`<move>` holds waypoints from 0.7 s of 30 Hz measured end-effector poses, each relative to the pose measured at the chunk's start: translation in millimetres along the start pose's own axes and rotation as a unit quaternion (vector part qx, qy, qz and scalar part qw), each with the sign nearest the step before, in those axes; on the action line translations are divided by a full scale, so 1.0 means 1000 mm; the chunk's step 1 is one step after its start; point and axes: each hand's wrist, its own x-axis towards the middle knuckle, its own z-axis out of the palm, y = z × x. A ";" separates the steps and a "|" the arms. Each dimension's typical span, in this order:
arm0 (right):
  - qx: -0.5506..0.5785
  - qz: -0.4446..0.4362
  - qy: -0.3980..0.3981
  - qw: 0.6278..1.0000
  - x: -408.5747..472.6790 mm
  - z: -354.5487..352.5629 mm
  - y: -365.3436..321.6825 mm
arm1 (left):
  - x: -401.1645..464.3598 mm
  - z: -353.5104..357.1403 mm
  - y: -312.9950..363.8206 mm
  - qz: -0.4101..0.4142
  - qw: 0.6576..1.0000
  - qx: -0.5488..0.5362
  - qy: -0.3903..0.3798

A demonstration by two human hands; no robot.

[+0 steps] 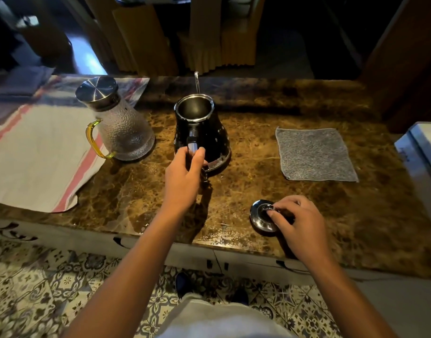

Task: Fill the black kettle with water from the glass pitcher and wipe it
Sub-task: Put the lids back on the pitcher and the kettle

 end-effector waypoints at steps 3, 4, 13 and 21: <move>0.016 0.000 0.021 1.000 0.000 -0.005 -0.002 | 0.008 0.000 -0.001 -0.024 0.997 -0.059 -0.044; 0.025 0.001 0.026 0.999 0.000 -0.007 -0.004 | 0.012 -0.001 0.000 -0.034 0.993 -0.095 -0.054; 0.100 0.017 0.024 0.995 0.009 -0.012 -0.022 | 0.026 -0.005 -0.003 -0.022 0.983 -0.137 -0.123; 0.196 0.016 -0.004 0.981 0.041 -0.014 -0.066 | 0.050 -0.052 -0.024 -0.056 0.978 -0.182 -0.085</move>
